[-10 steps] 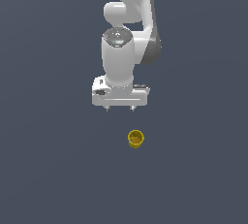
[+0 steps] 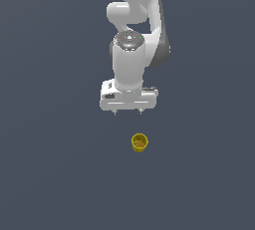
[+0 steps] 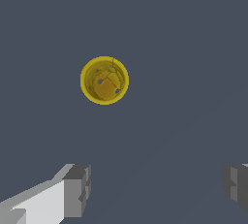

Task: Pick up the object and move it to a goal position.

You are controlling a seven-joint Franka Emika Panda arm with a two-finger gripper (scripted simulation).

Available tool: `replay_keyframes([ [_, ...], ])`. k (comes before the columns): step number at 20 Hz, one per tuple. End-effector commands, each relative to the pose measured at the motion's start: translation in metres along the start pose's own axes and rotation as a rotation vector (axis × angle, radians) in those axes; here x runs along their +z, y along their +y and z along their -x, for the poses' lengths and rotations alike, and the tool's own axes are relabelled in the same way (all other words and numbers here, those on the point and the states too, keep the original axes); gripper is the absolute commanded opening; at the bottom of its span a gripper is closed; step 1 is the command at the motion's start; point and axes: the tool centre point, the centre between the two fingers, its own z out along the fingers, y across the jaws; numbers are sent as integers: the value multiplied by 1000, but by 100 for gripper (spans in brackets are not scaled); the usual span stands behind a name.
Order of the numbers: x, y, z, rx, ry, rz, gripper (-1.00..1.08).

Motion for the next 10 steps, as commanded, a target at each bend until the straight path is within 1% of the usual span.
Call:
replay_keyframes([
  [1,1,-4,0,-16,-1,2,100],
  [5,1,-3,0,-13,-1,1,100],
  [10,6,-6,-6,-46,-3,2,100],
])
